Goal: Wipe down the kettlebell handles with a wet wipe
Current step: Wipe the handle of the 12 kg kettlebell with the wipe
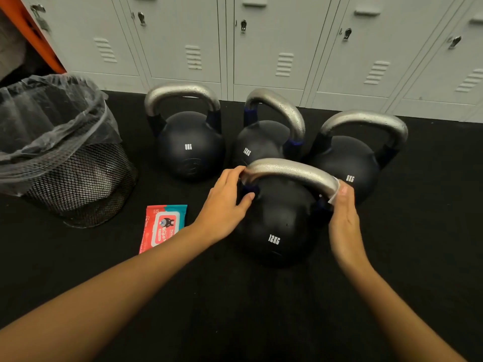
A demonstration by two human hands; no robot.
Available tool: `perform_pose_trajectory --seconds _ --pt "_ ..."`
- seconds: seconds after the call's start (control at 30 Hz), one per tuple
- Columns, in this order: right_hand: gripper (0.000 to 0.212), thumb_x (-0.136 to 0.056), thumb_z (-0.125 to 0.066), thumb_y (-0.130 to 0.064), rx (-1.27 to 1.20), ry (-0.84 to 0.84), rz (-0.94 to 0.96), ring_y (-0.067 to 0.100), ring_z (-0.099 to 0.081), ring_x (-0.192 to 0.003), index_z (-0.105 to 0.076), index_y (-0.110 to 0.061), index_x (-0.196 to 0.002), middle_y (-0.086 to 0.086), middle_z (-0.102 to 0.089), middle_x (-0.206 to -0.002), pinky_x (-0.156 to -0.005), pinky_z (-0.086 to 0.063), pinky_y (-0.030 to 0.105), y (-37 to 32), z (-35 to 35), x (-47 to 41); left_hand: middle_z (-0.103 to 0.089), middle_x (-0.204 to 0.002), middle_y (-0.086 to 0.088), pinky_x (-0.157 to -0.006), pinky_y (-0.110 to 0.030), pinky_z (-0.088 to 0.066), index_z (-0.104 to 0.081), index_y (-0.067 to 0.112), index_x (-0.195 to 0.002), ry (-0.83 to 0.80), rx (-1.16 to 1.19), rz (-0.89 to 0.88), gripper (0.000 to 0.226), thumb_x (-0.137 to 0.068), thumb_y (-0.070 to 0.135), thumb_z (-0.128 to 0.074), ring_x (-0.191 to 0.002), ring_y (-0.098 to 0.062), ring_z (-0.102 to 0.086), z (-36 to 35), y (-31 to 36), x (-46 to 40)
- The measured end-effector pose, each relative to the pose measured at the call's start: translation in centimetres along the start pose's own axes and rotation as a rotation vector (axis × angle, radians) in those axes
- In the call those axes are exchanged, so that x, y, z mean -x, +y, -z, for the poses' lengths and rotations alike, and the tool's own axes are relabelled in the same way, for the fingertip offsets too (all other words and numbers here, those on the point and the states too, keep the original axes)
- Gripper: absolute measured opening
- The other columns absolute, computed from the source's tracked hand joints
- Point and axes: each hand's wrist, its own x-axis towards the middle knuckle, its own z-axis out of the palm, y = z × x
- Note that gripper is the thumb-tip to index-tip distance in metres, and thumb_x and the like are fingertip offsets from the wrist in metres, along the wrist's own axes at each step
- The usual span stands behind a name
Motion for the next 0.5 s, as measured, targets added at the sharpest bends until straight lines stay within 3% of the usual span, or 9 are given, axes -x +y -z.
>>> perform_pose_trajectory --seconds 0.13,0.23,0.37,0.5 --pt "0.043 -0.106 -0.022 -0.043 0.034 0.036 0.048 -0.013 -0.049 -0.112 -0.049 -0.028 -0.137 -0.01 -0.056 -0.123 -0.09 -0.038 0.002 0.2 -0.3 -0.1 -0.04 -0.138 0.002 -0.104 -0.025 -0.037 -0.032 0.02 -0.143 0.018 -0.02 -0.006 0.058 -0.093 0.024 -0.06 -0.126 -0.011 -0.041 -0.1 0.1 -0.1" --pt "0.033 -0.107 -0.028 -0.039 0.236 0.024 0.207 0.002 -0.053 -0.104 -0.057 -0.03 -0.122 -0.007 -0.058 -0.111 -0.087 -0.038 0.017 -1.5 -0.3 -1.2 -0.04 -0.138 0.002 -0.097 -0.019 -0.034 -0.033 0.019 -0.143 0.028 -0.026 -0.011 0.058 -0.093 0.025 -0.06 -0.125 -0.009 -0.042 -0.1 0.1 0.0" --pt "0.033 -0.105 -0.031 -0.036 0.634 -0.144 0.251 0.02 -0.052 -0.085 -0.057 -0.021 -0.093 0.001 -0.06 -0.09 -0.072 -0.029 0.033 -4.4 -1.0 -3.6 -0.04 -0.138 0.003 -0.097 -0.019 -0.034 -0.033 0.02 -0.143 0.024 -0.027 -0.011 0.058 -0.093 0.024 -0.06 -0.124 -0.008 -0.042 -0.1 0.0 0.0" --pt "0.032 -0.103 -0.033 -0.032 0.685 -0.281 0.167 0.03 -0.055 -0.09 -0.056 -0.016 -0.087 0.007 -0.062 -0.092 -0.076 -0.037 0.039 -5.3 0.0 -5.3 -0.042 -0.136 0.002 -0.101 -0.025 -0.038 -0.034 0.02 -0.143 0.021 -0.035 -0.027 0.056 -0.093 0.025 -0.059 -0.123 -0.01 -0.044 0.0 0.1 0.0"
